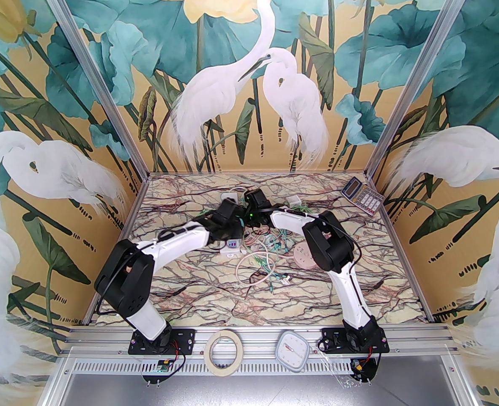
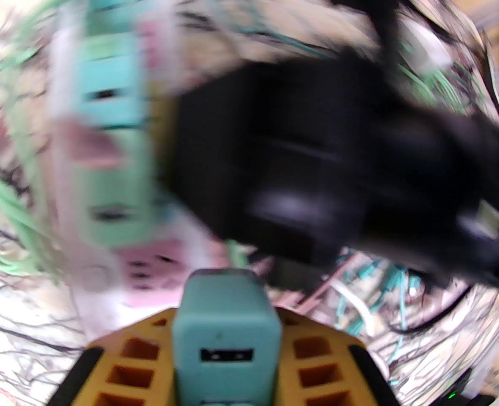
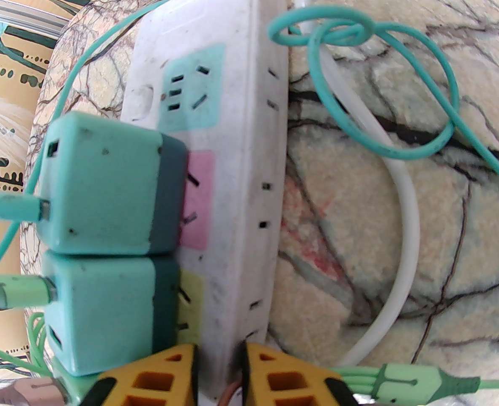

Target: Pull the plug off the socket

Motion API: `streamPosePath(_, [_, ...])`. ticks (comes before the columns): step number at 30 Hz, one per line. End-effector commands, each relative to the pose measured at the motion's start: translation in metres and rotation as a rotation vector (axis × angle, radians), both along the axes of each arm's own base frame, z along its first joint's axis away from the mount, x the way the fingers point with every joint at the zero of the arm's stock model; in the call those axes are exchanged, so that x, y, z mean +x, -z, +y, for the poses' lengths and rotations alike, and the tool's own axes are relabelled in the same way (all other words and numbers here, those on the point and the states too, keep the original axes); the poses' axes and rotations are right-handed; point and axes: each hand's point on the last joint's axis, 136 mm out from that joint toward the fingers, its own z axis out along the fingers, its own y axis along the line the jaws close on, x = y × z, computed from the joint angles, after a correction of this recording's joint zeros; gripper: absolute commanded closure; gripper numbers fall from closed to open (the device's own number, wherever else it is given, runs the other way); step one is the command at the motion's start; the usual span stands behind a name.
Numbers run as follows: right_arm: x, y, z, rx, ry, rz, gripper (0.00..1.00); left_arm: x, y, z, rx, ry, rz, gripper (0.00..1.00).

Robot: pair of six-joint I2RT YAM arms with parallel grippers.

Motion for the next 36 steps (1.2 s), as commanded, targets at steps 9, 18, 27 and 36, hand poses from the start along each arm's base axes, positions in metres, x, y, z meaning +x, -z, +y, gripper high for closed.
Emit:
streamPosePath(9, [-0.047, 0.075, -0.024, -0.183, -0.025, 0.185, 0.74, 0.001, -0.062, 0.037, 0.059, -0.088, -0.158, 0.9])
streamPosePath(18, [-0.036, 0.008, -0.024, -0.066, -0.044, -0.05, 0.59, -0.023, -0.071, 0.07, 0.031, -0.191, -0.214, 0.89])
streamPosePath(27, [-0.031, -0.014, -0.041, -0.014, 0.024, -0.141, 0.4, -0.075, -0.006, 0.102, -0.022, -0.287, -0.102, 0.84])
streamPosePath(36, [-0.031, -0.013, -0.043, -0.015, 0.033, -0.141, 0.35, -0.102, 0.039, 0.116, 0.003, -0.326, 0.002, 0.66])
